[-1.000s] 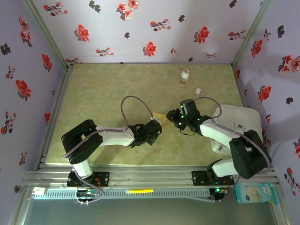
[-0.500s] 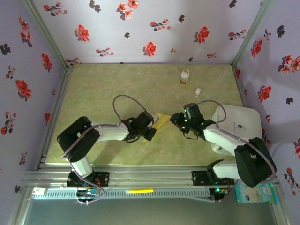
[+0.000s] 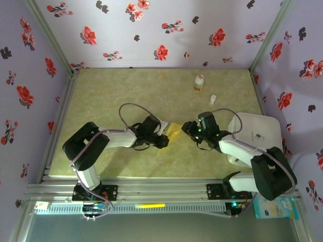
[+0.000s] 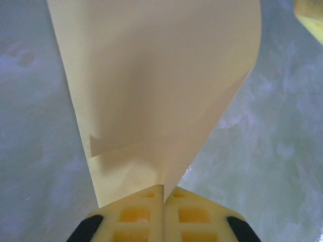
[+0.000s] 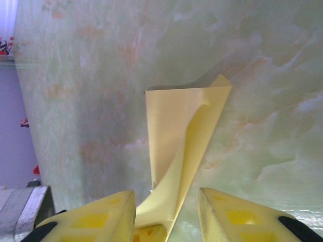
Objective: Fold a paper plane with a square sheet of paper (pick it up from the middle)
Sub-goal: Fold the wing for the fifth time at the center of the table.
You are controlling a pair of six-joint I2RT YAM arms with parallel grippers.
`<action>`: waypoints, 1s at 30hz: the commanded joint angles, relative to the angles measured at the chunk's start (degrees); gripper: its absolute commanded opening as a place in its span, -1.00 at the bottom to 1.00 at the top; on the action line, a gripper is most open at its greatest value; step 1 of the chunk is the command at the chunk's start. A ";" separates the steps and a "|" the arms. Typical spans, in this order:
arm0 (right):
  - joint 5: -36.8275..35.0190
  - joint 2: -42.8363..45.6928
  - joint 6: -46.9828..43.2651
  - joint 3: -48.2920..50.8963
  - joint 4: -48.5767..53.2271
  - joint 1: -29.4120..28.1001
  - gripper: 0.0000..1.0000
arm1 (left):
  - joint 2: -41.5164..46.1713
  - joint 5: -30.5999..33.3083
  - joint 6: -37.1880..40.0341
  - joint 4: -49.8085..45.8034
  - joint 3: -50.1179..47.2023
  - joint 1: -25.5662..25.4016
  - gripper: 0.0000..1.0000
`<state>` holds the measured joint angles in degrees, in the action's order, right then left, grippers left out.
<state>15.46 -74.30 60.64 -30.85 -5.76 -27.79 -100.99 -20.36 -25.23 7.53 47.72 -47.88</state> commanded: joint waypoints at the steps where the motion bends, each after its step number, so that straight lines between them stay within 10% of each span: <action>1: 2.21 -1.30 0.90 1.03 -3.42 0.20 -0.26 | -1.62 -4.87 -2.49 3.90 -0.77 1.27 -1.00; 20: 7.61 -7.31 -1.54 1.32 -9.61 -2.18 -0.37 | -7.20 -14.10 -12.70 16.78 -3.21 4.46 -1.00; 30: 2.01 -2.74 0.01 -0.59 -3.06 -2.36 -0.27 | -2.66 -6.17 -9.53 11.62 -5.03 4.19 -1.00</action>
<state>20.29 -79.75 60.49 -29.02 -11.55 -29.78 -106.13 -31.09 -36.71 21.87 44.34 -43.86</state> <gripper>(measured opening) 0.358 0.044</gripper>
